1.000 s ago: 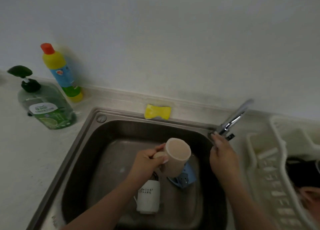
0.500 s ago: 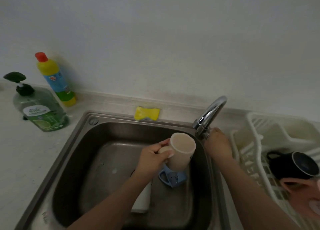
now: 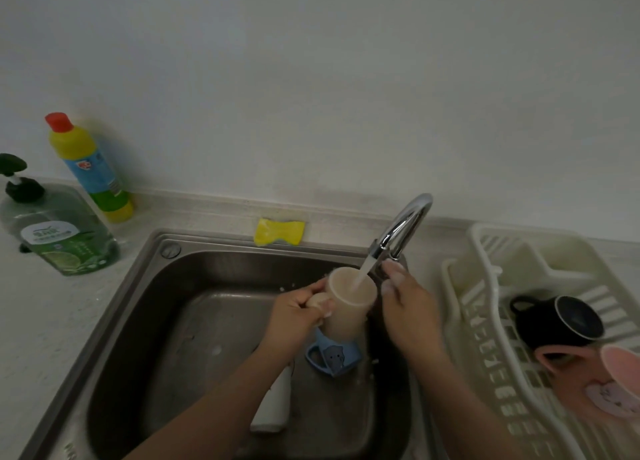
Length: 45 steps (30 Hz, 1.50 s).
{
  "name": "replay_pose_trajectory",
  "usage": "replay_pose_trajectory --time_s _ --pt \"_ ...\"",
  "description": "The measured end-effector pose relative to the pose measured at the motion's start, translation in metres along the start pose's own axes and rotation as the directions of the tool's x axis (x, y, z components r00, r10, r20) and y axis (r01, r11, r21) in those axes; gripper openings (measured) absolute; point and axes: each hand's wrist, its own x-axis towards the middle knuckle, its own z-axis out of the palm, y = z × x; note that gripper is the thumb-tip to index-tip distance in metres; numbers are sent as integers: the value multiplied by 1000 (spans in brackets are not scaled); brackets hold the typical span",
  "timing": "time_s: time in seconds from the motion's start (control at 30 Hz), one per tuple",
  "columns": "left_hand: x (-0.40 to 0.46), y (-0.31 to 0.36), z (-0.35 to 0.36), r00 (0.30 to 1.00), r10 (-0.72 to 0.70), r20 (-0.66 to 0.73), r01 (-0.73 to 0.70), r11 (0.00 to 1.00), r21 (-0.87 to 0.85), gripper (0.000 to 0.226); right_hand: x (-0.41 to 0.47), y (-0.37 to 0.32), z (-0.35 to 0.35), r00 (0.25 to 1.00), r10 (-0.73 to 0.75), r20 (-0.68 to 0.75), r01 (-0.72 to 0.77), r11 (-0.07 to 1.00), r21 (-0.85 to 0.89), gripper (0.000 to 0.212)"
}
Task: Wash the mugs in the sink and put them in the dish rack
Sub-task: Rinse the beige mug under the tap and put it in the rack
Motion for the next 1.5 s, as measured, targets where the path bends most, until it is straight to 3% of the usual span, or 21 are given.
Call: replay_pose_trajectory --time_s 0.13,0.27,0.43,0.5,0.6,0.7,0.77,0.87,0.97,1.1,1.27,1.4,1.5 --pt "-2 -2 -1 1000 28 2 -28 999 15 38 -7 -30 20 965 -173 199 176 984 4 23" --pt "-2 1 -11 1000 23 -15 -23 1000 15 34 -21 -28 26 908 -297 294 319 947 -31 40" --pt "1 -2 -21 1000 -7 5 7 1000 -4 25 -2 -29 17 948 -167 272 208 970 -129 37" --pt "3 -2 -22 1000 3 4 -3 1000 16 23 0 -47 24 918 -202 340 262 955 -139 39" --pt "6 0 -25 1000 13 -12 -13 1000 4 30 -23 -45 21 900 -315 302 352 933 -76 41" --pt "8 -4 -27 1000 15 10 -15 1000 6 37 -24 -15 12 939 -225 262 270 951 -152 51" --pt "8 -5 -21 1000 13 27 -13 1000 15 37 -10 -14 14 956 -148 255 200 960 -194 47" --pt "10 -2 -11 999 34 39 -34 999 4 31 -7 -36 22 931 -205 302 258 955 -146 40" --pt "14 -2 -12 997 50 51 -50 999 7 34 -31 -27 8 904 -307 296 353 928 -116 47" --pt "16 -4 -11 995 65 77 -68 997 44 29 -16 0 3 947 -165 274 230 946 -226 59" --pt "21 0 -14 993 72 89 -72 997 2 39 -24 -28 2 882 -330 335 383 918 -103 52" --pt "21 -3 -20 990 86 109 -90 995 34 39 -18 -3 -8 918 -220 329 287 942 -173 64" --pt "19 0 -16 987 88 135 -91 996 22 38 -11 -17 10 912 -216 349 292 939 -182 68"
